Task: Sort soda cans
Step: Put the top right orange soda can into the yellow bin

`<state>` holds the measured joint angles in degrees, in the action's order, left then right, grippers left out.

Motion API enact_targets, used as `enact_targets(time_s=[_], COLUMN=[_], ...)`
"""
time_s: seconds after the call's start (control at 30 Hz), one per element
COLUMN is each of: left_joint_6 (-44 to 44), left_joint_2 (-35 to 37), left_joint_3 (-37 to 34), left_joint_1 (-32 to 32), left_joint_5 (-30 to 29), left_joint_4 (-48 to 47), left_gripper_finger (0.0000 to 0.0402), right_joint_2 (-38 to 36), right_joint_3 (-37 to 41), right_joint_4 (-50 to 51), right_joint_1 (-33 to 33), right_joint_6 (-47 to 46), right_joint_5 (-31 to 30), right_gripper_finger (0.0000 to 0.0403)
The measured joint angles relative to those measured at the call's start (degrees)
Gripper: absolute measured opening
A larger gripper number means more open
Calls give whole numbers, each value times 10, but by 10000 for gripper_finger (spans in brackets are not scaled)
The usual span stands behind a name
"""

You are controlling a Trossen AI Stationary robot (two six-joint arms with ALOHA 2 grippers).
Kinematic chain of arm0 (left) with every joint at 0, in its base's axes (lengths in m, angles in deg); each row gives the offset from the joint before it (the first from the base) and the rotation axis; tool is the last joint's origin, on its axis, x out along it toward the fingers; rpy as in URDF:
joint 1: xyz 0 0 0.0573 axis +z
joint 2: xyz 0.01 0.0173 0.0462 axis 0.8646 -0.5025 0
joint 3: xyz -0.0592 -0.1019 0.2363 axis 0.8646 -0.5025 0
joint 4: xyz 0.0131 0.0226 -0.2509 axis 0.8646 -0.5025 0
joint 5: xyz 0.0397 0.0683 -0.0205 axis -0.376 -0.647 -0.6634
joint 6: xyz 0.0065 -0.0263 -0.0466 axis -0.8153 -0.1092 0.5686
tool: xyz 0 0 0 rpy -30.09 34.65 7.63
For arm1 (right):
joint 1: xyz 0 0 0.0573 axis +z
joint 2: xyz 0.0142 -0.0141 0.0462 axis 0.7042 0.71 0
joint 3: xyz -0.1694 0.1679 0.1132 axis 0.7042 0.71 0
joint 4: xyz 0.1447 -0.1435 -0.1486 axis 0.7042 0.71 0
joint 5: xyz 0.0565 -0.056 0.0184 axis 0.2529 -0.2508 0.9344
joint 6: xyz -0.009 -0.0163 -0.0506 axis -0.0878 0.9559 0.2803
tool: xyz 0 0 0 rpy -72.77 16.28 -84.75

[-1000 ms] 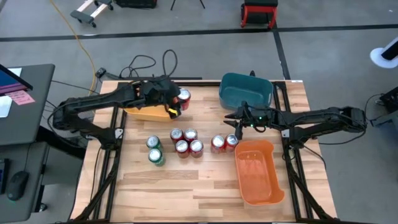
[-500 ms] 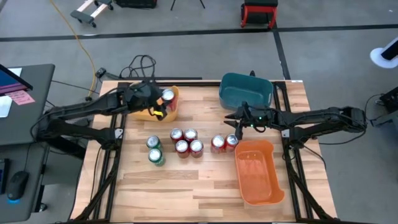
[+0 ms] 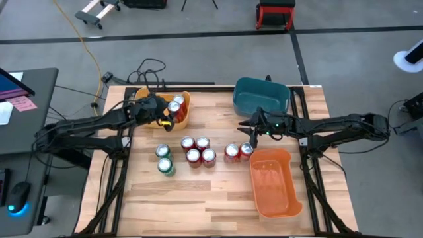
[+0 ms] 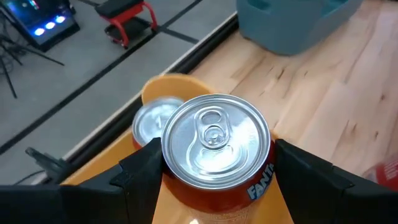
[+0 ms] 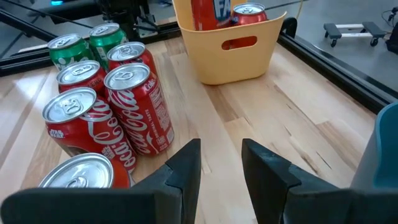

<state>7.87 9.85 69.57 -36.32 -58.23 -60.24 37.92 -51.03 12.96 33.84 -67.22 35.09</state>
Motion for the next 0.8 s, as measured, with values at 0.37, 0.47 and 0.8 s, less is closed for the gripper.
enact_targets(time_s=[0.37,0.47,0.8], left_joint_6=[21,23,36], left_joint_2=[-1,0,-47], left_joint_3=[-70,-75,-83], left_joint_1=[13,12,12], left_joint_5=[36,44,57], left_joint_4=[71,89,128], left_gripper_finger=[263,263,301], right_joint_2=[0,0,0], right_joint_3=[0,0,0], right_joint_4=[1,1,0], right_joint_1=[0,0,0], right_joint_6=[0,0,-5], right_joint_5=[0,0,0], right_gripper_finger=[139,139,139])
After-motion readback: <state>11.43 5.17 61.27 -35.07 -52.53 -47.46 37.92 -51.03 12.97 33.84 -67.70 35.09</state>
